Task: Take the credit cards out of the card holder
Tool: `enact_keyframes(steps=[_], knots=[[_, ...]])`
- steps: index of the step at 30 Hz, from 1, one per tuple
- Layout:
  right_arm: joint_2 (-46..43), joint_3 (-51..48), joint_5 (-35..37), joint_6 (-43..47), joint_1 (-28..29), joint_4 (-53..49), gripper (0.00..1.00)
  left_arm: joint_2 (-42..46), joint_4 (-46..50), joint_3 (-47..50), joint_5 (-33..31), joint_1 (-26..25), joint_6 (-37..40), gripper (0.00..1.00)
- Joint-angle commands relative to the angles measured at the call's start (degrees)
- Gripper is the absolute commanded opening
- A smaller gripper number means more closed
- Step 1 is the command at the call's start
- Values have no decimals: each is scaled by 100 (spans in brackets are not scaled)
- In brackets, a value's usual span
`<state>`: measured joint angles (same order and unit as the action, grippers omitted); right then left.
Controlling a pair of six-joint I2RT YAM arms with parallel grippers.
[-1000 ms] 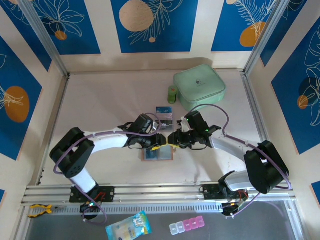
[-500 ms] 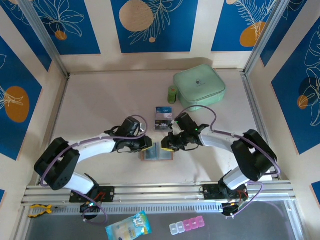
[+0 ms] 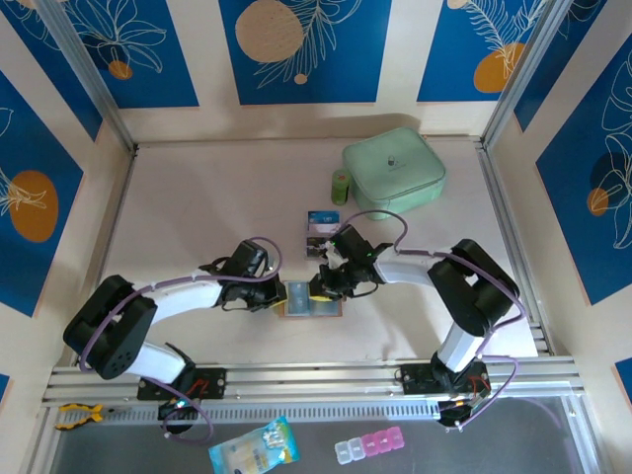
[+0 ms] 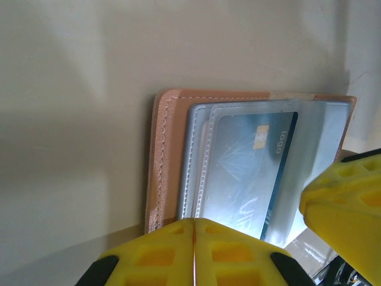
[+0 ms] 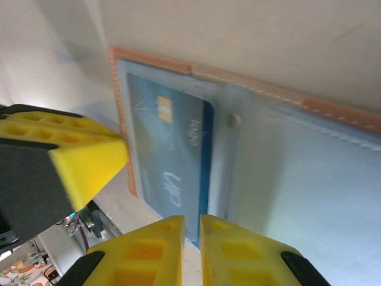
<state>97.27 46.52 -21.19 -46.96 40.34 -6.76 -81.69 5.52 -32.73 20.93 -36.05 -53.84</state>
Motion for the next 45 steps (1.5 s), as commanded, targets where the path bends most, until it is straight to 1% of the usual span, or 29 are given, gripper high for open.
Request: enact_keyframes(steps=[1,10,17,19,21,29,33,45], knots=[[114,-23,99,84,-65,-119,15,-4,46,90,-15,78,104,9],[477,-217,36,99,-131,69,15,98,-1,225,-19,72,19,9],[199,-127,27,169,-118,-61,15,433,310,3,-141,72,125,10],[86,-86,50,180,-114,-126,16,490,361,-96,-158,73,161,10],[-3,-39,58,162,-114,-176,19,441,332,-192,-127,72,182,11],[-279,111,120,69,-46,-225,24,-6,60,-340,121,63,207,12],[-228,179,56,52,-17,-186,24,-144,-31,-334,205,63,225,11],[-3,279,-47,-32,96,-20,24,-296,-136,-20,54,61,193,8]])
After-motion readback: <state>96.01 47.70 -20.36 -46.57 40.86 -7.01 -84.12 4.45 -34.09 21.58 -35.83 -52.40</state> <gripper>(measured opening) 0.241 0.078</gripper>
